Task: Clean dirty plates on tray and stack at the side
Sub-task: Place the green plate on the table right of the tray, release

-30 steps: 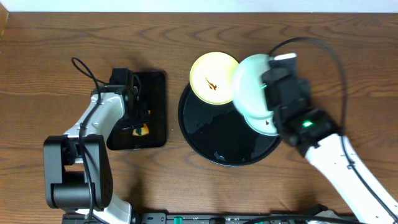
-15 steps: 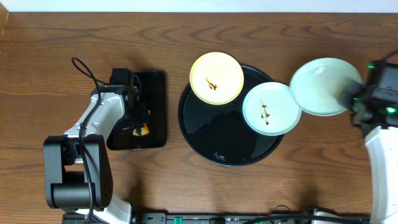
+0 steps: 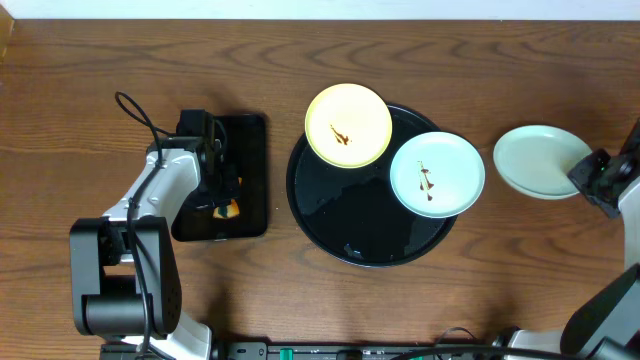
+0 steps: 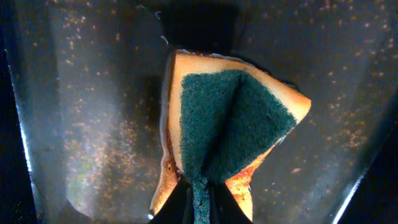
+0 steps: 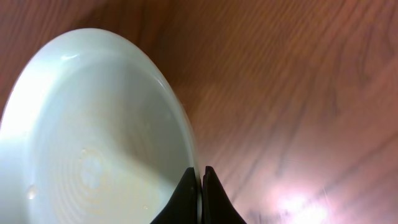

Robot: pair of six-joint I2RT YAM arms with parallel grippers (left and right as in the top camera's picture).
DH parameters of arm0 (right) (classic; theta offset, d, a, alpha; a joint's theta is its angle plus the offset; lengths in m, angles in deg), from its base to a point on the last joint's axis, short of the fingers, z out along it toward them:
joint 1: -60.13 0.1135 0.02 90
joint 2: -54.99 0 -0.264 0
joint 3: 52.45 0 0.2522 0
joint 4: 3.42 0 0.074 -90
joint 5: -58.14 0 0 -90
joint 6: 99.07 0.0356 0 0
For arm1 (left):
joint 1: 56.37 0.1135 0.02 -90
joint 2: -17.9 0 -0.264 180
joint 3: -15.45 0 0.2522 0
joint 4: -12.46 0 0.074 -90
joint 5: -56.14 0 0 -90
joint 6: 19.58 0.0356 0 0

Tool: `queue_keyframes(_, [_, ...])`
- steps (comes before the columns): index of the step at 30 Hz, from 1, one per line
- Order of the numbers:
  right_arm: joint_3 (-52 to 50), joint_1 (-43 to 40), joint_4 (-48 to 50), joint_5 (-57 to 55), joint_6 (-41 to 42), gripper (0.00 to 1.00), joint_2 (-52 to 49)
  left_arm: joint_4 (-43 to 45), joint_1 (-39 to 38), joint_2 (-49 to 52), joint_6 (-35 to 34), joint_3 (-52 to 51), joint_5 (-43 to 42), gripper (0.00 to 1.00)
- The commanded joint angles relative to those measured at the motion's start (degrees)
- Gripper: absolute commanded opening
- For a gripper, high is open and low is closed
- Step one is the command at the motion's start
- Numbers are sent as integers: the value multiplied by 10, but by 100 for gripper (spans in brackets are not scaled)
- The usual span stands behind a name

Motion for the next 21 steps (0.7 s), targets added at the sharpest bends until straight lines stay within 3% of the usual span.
queue_keyframes(1, [-1, -8, 37, 4, 30, 1, -25, -9, 0, 15, -1, -5, 9, 8])
queue_keyframes(11, [-1, -8, 43, -45, 19, 1, -73, -11, 0, 15, -1, -5, 9, 8])
queue_keyframes(14, [0, -7, 44, -28, 19, 29, -70, -11, 0, 15, -1, -5, 9, 8])
queue_keyframes(15, [0, -6, 47, -6, 10, 33, -67, -11, 0, 15, -1, -5, 9, 9])
queue_keyframes(21, [1, 13, 58, 177, -89, 38, -47, -11, 0, 15, -1, -5, 9, 8])
